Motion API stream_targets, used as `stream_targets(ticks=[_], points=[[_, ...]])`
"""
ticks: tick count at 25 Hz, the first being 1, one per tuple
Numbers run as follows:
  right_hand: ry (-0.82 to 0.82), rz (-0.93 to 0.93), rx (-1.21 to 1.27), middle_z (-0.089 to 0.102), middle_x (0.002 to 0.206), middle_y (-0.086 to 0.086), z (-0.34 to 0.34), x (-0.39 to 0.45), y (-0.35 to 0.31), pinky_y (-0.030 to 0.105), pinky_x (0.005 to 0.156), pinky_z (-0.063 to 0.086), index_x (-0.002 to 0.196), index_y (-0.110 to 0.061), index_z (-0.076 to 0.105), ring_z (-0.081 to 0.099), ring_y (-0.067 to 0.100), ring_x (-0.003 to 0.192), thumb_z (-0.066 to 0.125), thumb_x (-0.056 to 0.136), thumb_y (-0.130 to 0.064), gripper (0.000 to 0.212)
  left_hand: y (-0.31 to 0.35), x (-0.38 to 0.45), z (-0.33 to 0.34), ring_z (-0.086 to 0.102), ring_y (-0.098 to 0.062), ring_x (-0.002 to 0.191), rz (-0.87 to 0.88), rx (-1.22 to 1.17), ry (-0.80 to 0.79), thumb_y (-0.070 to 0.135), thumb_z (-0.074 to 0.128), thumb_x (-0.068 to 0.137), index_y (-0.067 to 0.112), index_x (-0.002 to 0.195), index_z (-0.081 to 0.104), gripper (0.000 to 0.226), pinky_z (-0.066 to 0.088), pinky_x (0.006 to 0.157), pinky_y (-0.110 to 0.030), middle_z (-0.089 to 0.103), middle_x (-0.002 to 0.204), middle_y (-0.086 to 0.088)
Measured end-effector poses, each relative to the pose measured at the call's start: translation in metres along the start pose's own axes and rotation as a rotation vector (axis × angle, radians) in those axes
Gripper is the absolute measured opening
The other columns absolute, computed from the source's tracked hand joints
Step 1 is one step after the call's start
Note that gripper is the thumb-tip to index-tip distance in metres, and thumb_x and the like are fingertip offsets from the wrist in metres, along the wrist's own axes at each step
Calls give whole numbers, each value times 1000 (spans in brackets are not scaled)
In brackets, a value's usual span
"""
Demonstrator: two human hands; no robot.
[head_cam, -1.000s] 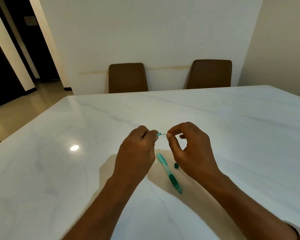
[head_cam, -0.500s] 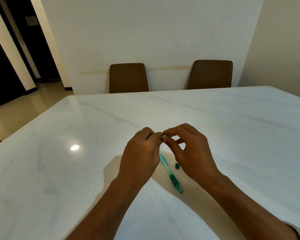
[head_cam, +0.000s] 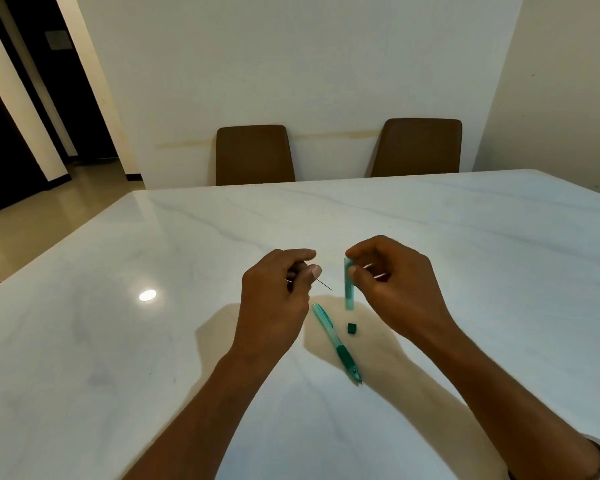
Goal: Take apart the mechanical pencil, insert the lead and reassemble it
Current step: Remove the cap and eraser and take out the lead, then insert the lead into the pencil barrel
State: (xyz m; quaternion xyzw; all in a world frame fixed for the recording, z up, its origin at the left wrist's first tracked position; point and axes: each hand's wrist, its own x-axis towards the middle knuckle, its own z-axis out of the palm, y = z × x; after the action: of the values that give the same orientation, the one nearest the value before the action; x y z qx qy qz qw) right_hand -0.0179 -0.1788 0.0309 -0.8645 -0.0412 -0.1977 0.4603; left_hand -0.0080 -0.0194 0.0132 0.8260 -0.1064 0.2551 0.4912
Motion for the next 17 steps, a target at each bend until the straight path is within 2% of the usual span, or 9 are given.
stream_targets(ticks=[2,4,7,10,13,15,17], points=[[-74,124,-131,63,83,-10,-8,5,7,13,61,45,92,-23,66,63,13,82,63,84,-12,13,0,2,-1,67,-16,76,-63,-18,-18,23,67,86,21,107,67,22,59,77,-31,66,83,6],[-196,240,-250,63,85,-7,-10,8,12,20,61,47,86,-23,67,63,16,87,60,81,-14,13,-1,2,0,67,-14,77,-98,-10,-44,23,68,85,21,106,66,20,60,78,-33,65,81,8],[-291,311,-328,59,90,-7,-7,8,16,21,64,46,88,-23,68,59,13,87,61,82,-16,11,-3,2,1,67,-12,77,-131,-14,-52,23,68,85,25,100,64,15,59,77,-30,64,79,11],[-364,306,-372,60,94,-6,-4,6,18,19,68,46,97,-22,70,58,12,86,62,84,-15,17,-4,5,-1,66,-9,73,-166,-42,-46,23,68,85,27,99,62,16,58,71,-23,63,77,14],[-389,292,-427,61,103,-4,-3,5,17,21,79,47,110,-21,69,59,13,93,63,85,-13,27,-4,6,-2,66,-4,66,-205,-77,-47,23,68,85,28,98,61,16,54,60,-12,64,76,13],[-308,207,-456,61,107,-3,-1,0,14,22,81,47,114,-23,66,57,12,94,63,85,-17,29,-5,7,-3,66,-5,65,-217,-90,-40,22,69,84,27,97,62,15,54,58,-12,65,76,10],[-245,69,-438,59,102,-7,4,-9,7,21,77,47,112,-26,64,55,9,90,63,85,-30,27,-8,7,-5,67,-9,67,-214,-93,-18,20,69,84,26,96,63,14,57,62,-19,65,75,7]])
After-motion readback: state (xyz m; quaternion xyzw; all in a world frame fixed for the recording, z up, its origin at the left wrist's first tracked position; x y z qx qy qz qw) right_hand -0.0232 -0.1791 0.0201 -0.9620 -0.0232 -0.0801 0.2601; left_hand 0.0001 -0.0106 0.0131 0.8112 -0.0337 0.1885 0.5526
